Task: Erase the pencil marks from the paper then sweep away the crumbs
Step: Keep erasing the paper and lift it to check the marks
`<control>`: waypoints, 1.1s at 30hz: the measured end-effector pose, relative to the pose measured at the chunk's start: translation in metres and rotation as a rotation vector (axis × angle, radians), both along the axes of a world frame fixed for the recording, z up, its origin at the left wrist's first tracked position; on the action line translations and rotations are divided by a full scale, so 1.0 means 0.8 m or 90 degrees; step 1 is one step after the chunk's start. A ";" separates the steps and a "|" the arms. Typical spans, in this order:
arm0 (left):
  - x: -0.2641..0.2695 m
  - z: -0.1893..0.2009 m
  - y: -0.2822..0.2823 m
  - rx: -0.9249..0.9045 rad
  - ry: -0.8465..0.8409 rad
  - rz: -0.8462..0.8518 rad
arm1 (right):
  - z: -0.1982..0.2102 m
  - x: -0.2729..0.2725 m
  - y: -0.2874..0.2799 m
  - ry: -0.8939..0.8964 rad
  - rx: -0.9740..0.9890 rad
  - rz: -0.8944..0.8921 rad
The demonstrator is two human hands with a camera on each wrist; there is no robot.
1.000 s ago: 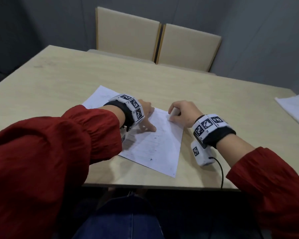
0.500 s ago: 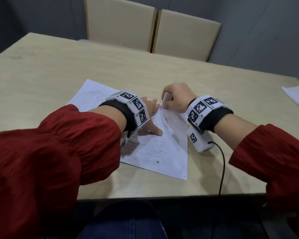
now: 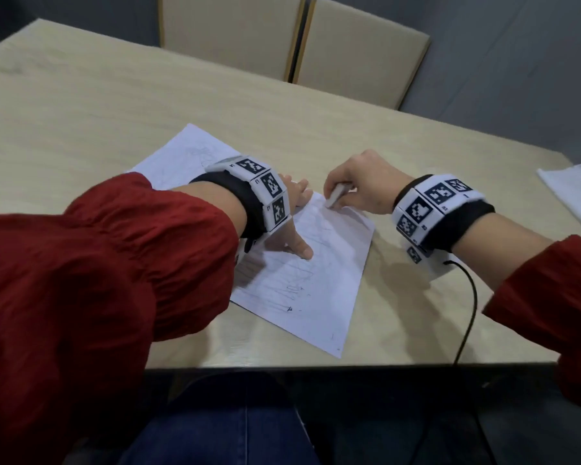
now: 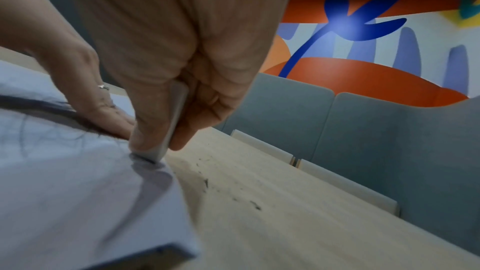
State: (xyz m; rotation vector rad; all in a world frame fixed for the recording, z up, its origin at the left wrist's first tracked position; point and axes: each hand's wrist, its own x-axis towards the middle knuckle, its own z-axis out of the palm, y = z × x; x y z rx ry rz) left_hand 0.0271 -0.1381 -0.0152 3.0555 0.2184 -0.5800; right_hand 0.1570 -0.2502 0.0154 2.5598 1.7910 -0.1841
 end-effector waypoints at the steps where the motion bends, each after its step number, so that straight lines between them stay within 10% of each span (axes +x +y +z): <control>1: -0.001 0.000 0.000 -0.003 0.007 0.001 | 0.002 0.000 -0.004 0.000 -0.020 0.008; 33: -0.004 -0.005 -0.003 -0.036 0.003 0.019 | 0.014 -0.019 -0.010 -0.138 -0.030 0.034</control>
